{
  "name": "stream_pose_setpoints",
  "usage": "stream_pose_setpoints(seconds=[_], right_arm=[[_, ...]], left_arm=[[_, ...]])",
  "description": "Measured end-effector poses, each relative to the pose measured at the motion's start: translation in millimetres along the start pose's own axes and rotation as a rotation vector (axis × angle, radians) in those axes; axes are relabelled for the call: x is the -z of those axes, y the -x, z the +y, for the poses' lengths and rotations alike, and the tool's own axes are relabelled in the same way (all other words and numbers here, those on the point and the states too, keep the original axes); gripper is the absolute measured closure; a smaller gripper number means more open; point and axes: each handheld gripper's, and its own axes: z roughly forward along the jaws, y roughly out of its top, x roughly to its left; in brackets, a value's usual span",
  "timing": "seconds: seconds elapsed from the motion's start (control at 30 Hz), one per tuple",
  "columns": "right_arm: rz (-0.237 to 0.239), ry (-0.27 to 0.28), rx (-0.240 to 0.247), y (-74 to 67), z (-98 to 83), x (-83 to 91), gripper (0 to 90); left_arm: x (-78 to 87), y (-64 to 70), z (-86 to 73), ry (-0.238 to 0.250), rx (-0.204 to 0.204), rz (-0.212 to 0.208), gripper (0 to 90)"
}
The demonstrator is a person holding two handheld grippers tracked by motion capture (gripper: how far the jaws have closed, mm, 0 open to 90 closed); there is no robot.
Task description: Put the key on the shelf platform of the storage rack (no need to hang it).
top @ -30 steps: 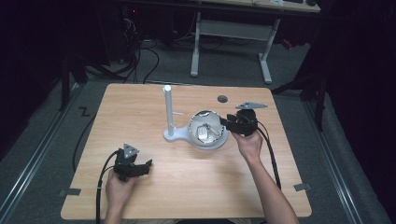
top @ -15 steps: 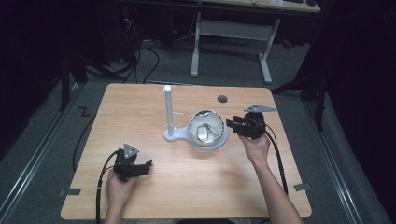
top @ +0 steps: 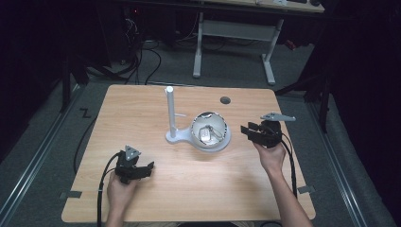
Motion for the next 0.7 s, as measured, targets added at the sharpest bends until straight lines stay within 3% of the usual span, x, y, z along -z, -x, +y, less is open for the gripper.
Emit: stream_pose_setpoints(seconds=[0.4,0.7], right_arm=[[0.0,0.038,0.002,2.9,-5.9,22.0,57.5],[-0.004,0.059,-0.026,10.1,-21.1,33.8,57.5]], left_arm=[[0.0,-0.1,0.0,0.0,-0.001,-0.001,20.7],[0.0,0.0,0.0,0.0,0.0,0.0,20.7]])
